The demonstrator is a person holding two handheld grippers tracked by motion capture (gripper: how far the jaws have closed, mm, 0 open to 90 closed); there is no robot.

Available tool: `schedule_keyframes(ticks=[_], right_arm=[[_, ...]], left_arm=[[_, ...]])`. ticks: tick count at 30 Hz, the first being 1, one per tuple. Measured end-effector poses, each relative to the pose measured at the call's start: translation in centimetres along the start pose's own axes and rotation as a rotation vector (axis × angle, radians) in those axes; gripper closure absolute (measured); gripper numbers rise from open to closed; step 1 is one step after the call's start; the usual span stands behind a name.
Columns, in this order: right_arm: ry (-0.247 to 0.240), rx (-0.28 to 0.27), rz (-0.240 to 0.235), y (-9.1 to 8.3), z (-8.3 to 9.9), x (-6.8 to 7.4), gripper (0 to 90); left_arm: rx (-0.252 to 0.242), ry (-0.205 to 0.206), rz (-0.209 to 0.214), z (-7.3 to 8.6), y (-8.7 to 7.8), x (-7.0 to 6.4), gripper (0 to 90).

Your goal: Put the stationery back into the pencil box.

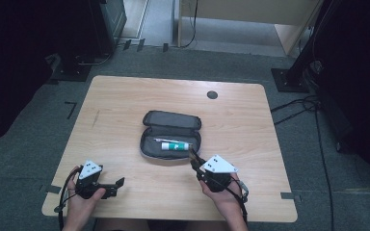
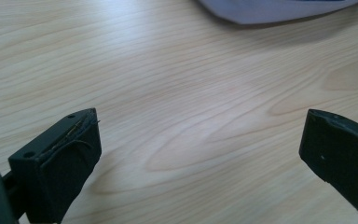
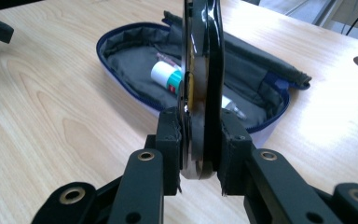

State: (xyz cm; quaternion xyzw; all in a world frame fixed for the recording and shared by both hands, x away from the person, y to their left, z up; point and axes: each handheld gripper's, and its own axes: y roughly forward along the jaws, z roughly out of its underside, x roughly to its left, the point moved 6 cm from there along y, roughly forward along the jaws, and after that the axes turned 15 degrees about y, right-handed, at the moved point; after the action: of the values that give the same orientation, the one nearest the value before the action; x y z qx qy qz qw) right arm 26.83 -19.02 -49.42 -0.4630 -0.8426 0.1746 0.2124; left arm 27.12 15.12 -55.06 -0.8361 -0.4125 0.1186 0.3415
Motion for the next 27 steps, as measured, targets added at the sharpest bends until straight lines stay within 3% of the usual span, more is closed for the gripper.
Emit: schedule_keyframes(ticks=[7,12,15,19,27], right_arm=[[-0.013,0.016,-0.001,0.6,-1.4,-0.2,73.9],[-0.008,0.018,-0.005,1.2,-2.5,-0.6,73.9],[-0.009,0.024,-0.009,1.5,-3.1,-0.6,73.8],[-0.024,0.041,-0.010,2.2,-3.7,-0.7,73.8],[-0.004,0.069,-0.015,4.0,-4.6,-1.3,73.8]], left_arm=[[0.048,-0.016,-0.113,1.0,-0.3,2.2,0.0],[0.073,-0.021,-0.144,1.3,0.1,2.3,0.0],[0.105,0.001,-0.171,1.4,0.5,2.2,0.0],[0.118,-0.004,-0.152,1.5,0.6,2.2,0.0],[0.123,0.001,-0.152,1.5,0.6,2.2,0.0]])
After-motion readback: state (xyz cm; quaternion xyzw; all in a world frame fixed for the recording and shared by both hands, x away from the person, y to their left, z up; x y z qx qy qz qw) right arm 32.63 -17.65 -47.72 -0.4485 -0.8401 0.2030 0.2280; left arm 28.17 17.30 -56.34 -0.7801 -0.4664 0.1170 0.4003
